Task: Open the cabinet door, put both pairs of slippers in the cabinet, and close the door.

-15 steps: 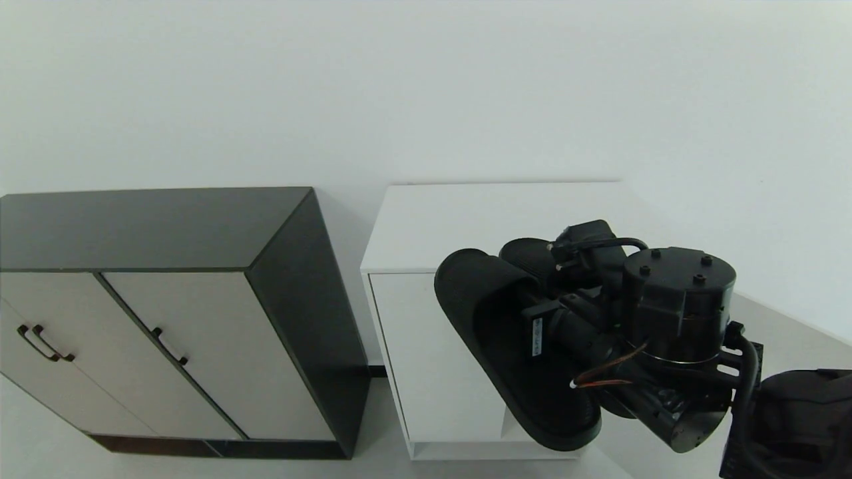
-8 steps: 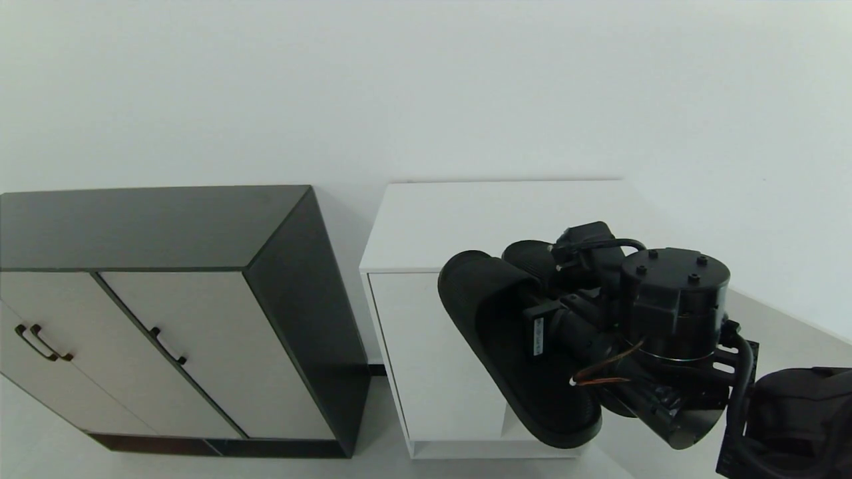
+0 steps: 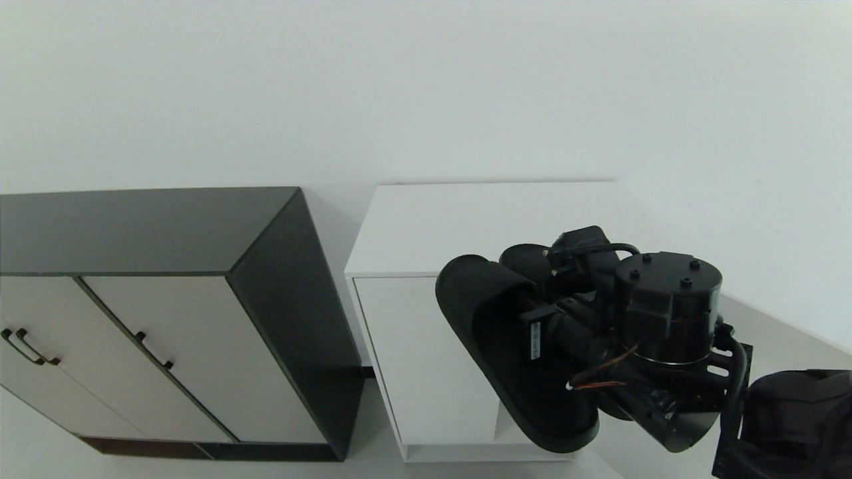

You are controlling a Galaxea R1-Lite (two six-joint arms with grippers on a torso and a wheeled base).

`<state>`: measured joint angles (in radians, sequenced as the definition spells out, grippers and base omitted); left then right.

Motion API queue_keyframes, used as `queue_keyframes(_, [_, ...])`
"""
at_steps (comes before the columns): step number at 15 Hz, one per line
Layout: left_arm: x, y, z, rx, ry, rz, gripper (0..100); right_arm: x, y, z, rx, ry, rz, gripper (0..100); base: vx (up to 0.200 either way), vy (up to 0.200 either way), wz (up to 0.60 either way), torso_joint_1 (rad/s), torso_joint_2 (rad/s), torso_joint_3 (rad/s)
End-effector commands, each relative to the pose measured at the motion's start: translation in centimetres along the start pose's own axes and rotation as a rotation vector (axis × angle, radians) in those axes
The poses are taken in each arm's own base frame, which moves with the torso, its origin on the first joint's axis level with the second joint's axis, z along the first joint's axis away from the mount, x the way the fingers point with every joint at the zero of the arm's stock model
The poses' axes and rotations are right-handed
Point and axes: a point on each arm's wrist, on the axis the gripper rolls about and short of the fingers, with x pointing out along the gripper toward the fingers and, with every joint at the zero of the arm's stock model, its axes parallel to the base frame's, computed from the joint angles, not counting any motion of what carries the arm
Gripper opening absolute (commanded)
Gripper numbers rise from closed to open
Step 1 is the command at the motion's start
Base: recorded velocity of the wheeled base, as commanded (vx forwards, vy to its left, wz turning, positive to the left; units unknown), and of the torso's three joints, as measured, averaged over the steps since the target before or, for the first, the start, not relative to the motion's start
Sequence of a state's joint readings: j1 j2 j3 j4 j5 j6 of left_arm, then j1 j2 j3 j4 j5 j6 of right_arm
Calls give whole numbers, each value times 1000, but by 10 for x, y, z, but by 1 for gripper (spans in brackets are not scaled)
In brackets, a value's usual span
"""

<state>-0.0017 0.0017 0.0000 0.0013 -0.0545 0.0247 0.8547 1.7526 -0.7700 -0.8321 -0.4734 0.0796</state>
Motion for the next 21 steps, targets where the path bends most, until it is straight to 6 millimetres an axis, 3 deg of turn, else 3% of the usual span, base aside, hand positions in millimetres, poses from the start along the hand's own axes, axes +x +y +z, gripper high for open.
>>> queue_keyframes(1, [0, 0, 0, 0, 0, -2, 0, 0, 1, -1, -1, 1, 4, 0, 0, -200, 0, 7, 2, 2])
queue_keyframes(10, [0, 0, 0, 0, 0, -2, 0, -1, 0, -3, -4, -1, 2, 0, 0, -200, 0, 3, 1, 4])
queue_keyframes(21, [0, 0, 0, 0, 0, -1, 0, -7, 1, -8, -30, -16, 17, 0, 0, 0, 0, 0, 0, 0])
